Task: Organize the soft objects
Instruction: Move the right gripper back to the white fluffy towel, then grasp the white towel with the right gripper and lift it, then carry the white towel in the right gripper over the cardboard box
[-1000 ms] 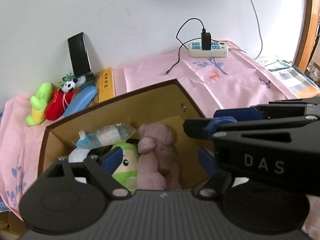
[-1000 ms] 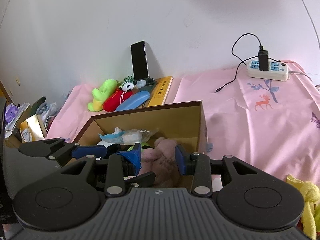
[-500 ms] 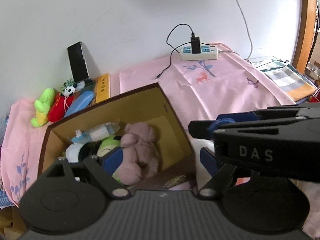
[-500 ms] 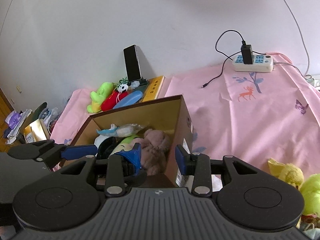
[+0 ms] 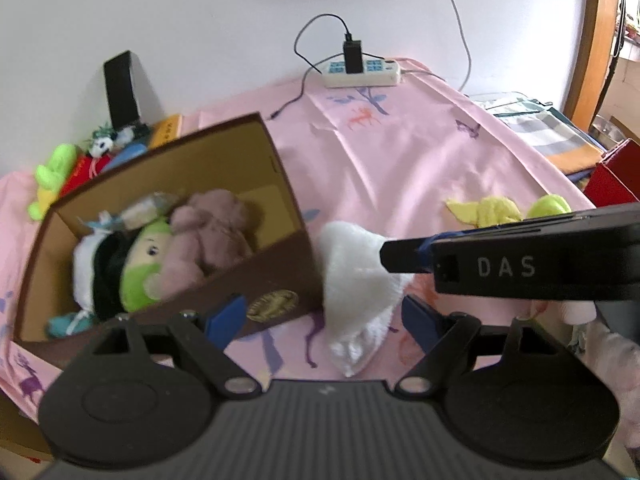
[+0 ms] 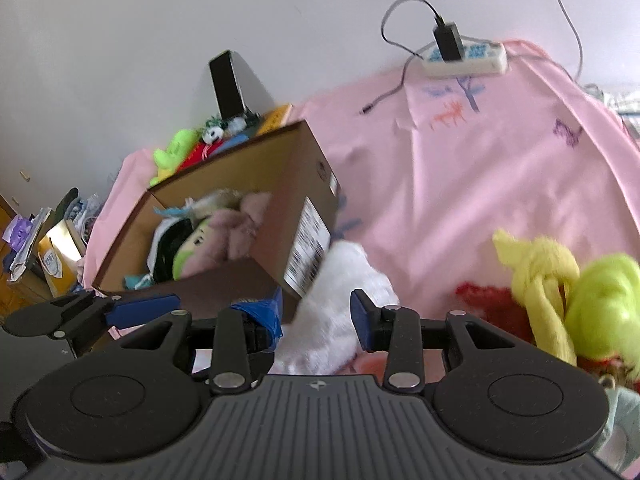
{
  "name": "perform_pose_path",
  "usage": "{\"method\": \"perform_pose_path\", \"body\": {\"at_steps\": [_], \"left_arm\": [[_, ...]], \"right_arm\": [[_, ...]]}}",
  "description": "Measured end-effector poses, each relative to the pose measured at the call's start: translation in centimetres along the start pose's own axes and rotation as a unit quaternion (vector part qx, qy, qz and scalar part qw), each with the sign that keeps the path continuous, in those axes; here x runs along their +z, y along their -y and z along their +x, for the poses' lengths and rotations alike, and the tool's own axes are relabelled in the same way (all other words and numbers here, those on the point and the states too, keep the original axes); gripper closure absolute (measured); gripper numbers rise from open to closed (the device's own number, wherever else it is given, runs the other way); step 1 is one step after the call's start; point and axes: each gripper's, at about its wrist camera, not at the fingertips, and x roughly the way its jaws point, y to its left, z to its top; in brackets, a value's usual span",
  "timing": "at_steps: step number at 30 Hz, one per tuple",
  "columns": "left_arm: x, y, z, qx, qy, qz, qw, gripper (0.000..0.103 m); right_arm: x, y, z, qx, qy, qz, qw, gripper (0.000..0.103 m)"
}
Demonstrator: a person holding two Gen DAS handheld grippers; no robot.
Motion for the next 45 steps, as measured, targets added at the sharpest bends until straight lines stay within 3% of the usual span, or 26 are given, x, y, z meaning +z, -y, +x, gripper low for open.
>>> {"method": "perform_pose_path", "body": {"at_steps": [11, 13, 18, 20, 24, 31, 33, 39, 45], "left_arm": [[-1.6, 0.8, 5.2, -0.032, -0.011, -0.002, 0.9994, 0.017], [-1.5, 0.9, 5.8, -0.033, -0.007, 0.001, 0.9994, 0.001], [-1.3, 1.8, 6.7, -0.039, 0.013, 0.026, 0.9988, 0.001], [-1.4, 2.0, 7.2, -0.045, 0.01, 0.032, 0.9984, 0.004], [-1.5, 2.1, 8.7, -0.056, -0.011, 0.034, 0.9978, 0.032], [-1.8, 2.1, 9.7, -0.052, -0.012, 0.038, 0.9979, 0.045], [-2.0, 2.3, 9.7, -0.046, -0.008, 0.045, 0.9979, 0.058], [-1.8, 2.1, 8.6, -0.057, 0.0, 0.02, 0.9982, 0.066], [-1.8, 3.6, 5.9, -0.088, 0.011, 0.026, 0.9957, 0.066]], "right_arm": [[-2.0, 3.8, 2.1, 0.014, -0.028, 0.053, 0.998, 0.082], [-2.0, 4.3, 2.3, 0.027, -0.026, 0.07, 0.997, 0.081], [-1.5, 4.8, 2.6, 0.057, -0.014, 0.08, 0.995, 0.081], [-1.4, 4.8, 3.1, 0.054, -0.018, 0.077, 0.995, 0.081], [-1.3, 5.1, 4.4, 0.051, -0.031, 0.08, 0.995, 0.08], [-1.4, 5.5, 6.7, 0.069, -0.058, 0.1, 0.991, 0.076], [-1.4, 6.0, 7.3, 0.079, -0.064, 0.121, 0.987, 0.076], [-1.4, 6.2, 6.8, 0.096, -0.07, 0.119, 0.986, 0.081], [-1.3, 6.0, 3.3, 0.084, -0.051, 0.103, 0.99, 0.082]]}}
